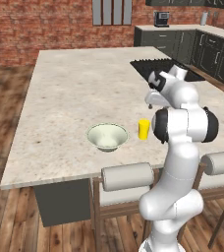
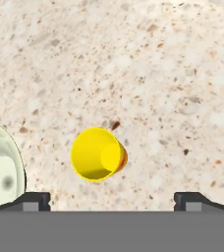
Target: Place the cup inside the bowl on the dining table and move the bowl to any counter.
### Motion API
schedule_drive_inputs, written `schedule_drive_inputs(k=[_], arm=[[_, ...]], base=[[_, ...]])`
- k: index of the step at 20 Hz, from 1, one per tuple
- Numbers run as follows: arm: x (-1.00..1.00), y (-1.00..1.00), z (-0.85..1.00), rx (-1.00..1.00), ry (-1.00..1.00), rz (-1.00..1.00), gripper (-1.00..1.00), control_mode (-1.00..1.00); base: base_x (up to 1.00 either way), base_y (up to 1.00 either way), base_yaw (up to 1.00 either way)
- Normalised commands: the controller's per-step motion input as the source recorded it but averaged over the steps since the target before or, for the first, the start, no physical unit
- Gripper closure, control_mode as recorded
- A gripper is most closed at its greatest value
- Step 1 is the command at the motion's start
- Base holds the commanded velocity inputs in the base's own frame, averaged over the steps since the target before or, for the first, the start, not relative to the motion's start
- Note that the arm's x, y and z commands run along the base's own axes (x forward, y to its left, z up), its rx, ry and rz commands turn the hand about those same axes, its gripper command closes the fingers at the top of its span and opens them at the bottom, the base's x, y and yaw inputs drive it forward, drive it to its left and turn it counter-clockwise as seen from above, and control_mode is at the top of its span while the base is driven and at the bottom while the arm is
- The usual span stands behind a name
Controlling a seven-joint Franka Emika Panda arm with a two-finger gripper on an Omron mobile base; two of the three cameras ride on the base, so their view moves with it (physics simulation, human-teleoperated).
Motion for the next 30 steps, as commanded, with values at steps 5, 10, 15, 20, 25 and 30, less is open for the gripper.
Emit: schedule_drive_inputs(k=[5, 10, 15, 20, 25, 30], arm=[[0.0, 0.0, -0.31, 0.0, 0.0, 0.0, -1.0, -1.0], [0.0, 0.0, -0.22, 0.0, 0.0, 0.0, -1.0, -1.0], [0.04, 0.0, -0.11, 0.0, 0.0, 0.0, -1.0, -1.0], [0.05, 0.0, -0.13, 0.0, 0.0, 0.0, -1.0, -1.0], [0.14, 0.0, -0.06, 0.0, 0.0, 0.0, -1.0, -1.0], [0.14, 0.0, -0.04, 0.0, 0.0, 0.0, -1.0, -1.0]], base=[[0.0, 0.0, 0.0], [0.0, 0.0, 0.0], [0.0, 0.0, 0.0], [0.0, 0.0, 0.0], [0.0, 0.0, 0.0], [0.0, 0.0, 0.0]])
